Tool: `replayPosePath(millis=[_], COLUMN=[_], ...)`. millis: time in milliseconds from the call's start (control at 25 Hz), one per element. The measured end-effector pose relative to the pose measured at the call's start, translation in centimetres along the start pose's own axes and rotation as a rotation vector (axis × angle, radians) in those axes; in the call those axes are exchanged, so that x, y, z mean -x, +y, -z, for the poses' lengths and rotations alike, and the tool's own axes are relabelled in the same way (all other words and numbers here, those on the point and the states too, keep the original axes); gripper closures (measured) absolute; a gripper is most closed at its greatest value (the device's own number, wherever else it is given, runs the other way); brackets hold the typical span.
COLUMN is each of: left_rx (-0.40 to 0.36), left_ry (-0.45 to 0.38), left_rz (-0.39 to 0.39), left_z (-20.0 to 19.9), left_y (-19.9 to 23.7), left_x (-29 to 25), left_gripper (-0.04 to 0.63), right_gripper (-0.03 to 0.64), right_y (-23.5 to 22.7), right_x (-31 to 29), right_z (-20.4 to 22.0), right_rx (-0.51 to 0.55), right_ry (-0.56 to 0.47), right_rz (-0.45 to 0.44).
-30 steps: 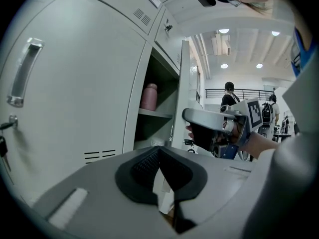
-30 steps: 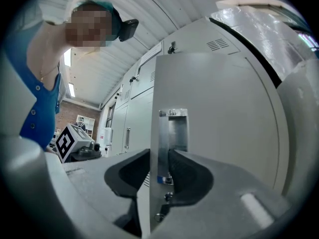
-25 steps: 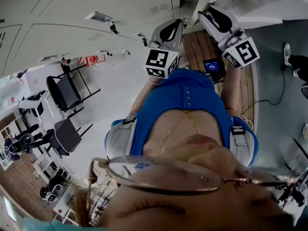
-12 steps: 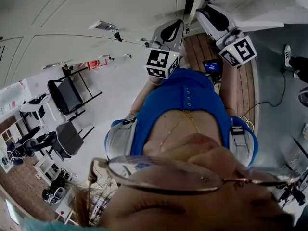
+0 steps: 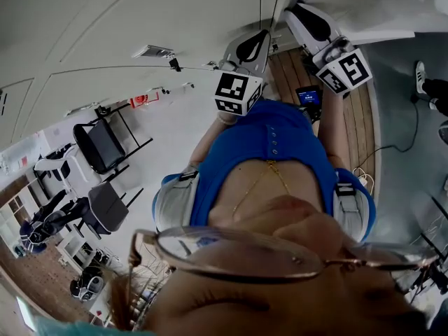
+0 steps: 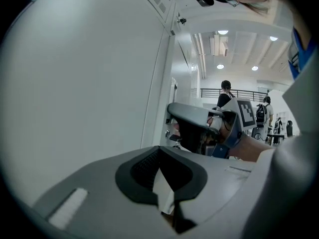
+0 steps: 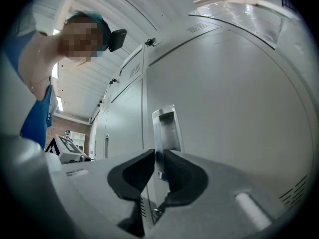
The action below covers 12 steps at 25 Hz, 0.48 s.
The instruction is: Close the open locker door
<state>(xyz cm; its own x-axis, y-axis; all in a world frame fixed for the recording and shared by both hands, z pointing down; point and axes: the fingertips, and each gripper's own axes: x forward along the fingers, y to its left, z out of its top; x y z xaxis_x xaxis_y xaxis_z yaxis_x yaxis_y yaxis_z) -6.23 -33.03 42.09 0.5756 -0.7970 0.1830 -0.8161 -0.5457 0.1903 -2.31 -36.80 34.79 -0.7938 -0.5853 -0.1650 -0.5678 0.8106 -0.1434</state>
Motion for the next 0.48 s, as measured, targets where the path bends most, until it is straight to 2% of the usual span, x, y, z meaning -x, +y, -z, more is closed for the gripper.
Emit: replayPosePath(millis=[240, 480], left_rx=[-0.005, -0.007], left_ry=[0.004, 0.004], left_rz=[0.024, 0.045], left_z=[-0.1, -0.3], left_y=[0.7, 0.6], left_x=[-0.7, -1.2], left_gripper=[0.597, 0.597], right_gripper=[0.561, 0.563], right_y=[-0.6, -0.6], right_x=[-1.1, -1.5], right_z=[0.2, 0.2], right_rx=[0.034, 0.151], right_ry=[0.013, 0.061], right_rz=[0.036, 0.119])
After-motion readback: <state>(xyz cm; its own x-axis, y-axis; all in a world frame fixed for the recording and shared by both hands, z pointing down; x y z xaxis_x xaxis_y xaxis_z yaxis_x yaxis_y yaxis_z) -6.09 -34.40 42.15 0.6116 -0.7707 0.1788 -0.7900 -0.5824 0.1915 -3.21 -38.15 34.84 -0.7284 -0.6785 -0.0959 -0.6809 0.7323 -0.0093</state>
